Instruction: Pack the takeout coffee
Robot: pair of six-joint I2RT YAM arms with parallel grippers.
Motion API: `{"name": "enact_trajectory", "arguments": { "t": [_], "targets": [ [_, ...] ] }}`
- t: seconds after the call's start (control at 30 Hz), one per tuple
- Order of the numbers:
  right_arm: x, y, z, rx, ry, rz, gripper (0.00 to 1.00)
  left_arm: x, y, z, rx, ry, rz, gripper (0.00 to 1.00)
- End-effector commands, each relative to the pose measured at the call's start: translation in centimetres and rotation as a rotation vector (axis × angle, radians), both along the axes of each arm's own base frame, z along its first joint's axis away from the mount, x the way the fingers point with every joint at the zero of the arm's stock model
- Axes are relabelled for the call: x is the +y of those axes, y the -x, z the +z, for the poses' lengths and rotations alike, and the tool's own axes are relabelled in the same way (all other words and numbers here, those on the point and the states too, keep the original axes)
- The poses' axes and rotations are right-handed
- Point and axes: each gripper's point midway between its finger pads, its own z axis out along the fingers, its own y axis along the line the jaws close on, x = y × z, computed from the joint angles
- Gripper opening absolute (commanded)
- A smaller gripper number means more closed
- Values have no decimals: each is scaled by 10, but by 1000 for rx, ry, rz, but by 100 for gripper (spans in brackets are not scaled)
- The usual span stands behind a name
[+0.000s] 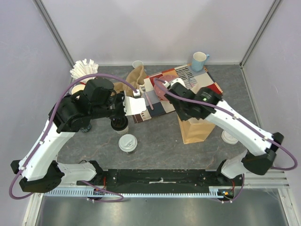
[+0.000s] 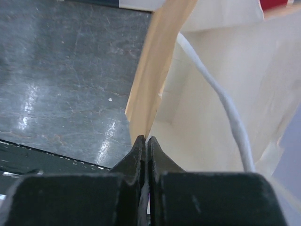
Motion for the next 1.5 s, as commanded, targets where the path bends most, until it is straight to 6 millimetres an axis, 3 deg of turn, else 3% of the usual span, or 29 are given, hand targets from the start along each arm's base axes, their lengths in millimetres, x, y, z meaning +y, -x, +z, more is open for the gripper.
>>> {"name": "enact_trajectory", "arguments": {
  "t": [0.0,0.23,0.3,0.4,0.53,0.7,0.93,1.0,1.03,1.47],
  "targets": [
    [-12,14,-16,107,117,52,0,1,-2,12,-21,48,37,2],
    [-10,24,-30,172,116,71,0,-2,-3,12,-20,53,28,2],
    [-10,24,-32,176,119,65,4,-3,-3,13,-18,54,26,2],
    [-9,26,-33,182,112,61,18,-4,-3,12,-19,52,23,2],
    [-10,26,-33,171,97,56,47,-4,-3,12,-21,51,21,2],
    [-8,25,-28,140,49,56,58,-4,-3,13,-23,53,19,2],
    [0,23,-20,111,-40,51,85,-5,0,12,-18,65,7,2],
    [2,22,-17,106,-69,45,89,-5,2,12,-16,69,2,2],
    [4,22,-17,104,-86,43,96,-5,3,13,-19,70,-1,2],
    [1,18,-6,67,-265,-35,98,-6,6,18,-22,93,-12,2]
  ]
}}
